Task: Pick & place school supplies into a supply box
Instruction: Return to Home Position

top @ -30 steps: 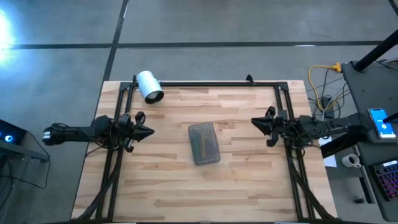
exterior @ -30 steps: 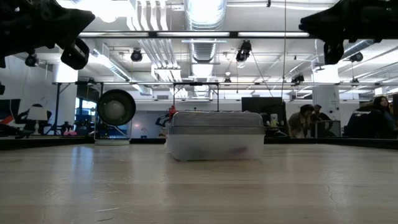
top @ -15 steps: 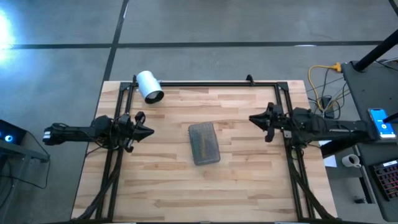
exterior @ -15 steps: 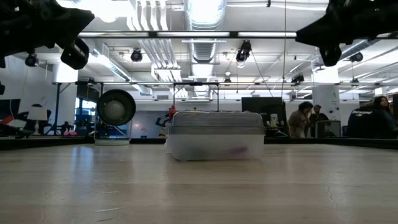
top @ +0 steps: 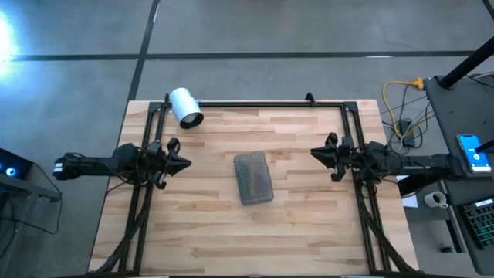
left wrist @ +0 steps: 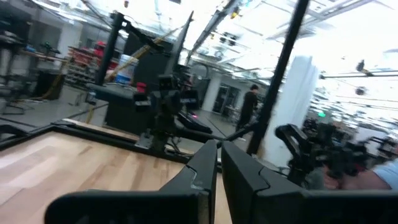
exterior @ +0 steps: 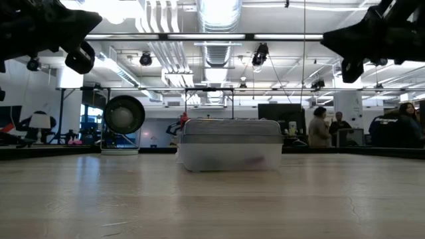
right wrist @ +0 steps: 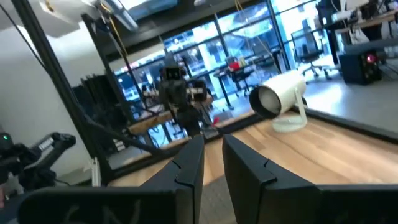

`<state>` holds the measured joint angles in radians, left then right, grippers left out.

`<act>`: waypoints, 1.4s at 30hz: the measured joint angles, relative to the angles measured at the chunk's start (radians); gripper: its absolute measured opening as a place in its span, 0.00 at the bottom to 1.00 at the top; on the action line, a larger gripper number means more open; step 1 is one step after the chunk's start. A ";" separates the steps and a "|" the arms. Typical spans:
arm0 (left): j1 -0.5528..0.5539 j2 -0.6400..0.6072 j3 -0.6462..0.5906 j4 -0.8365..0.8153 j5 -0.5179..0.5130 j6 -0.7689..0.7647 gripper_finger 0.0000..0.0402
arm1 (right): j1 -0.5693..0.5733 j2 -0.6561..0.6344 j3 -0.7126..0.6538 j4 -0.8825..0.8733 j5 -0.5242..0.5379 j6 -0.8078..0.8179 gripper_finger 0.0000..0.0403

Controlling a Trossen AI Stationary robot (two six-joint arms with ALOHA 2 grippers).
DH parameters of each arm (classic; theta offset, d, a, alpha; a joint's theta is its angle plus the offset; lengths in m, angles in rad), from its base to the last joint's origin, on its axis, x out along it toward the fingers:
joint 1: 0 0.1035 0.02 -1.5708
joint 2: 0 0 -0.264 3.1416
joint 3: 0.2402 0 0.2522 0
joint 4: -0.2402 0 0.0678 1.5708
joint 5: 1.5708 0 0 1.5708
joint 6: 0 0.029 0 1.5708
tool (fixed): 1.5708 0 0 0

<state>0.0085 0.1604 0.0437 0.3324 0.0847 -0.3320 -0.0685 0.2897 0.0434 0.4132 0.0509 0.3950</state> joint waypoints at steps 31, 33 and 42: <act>-0.001 -0.138 -0.020 -0.024 -0.033 0.001 0.02 | -0.002 -0.180 -0.033 -0.066 0.106 0.066 0.14; -0.001 -0.158 -0.028 -0.031 -0.033 0.001 0.02 | -0.002 -0.212 -0.033 -0.066 0.107 0.066 0.13; -0.001 -0.157 -0.034 -0.046 -0.033 0.001 0.02 | -0.002 -0.290 -0.033 -0.057 0.108 0.066 0.13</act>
<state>0.0078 0.0032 0.0101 0.2859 0.0517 -0.3309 -0.0704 -0.0006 0.0105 0.3559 0.1589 0.4606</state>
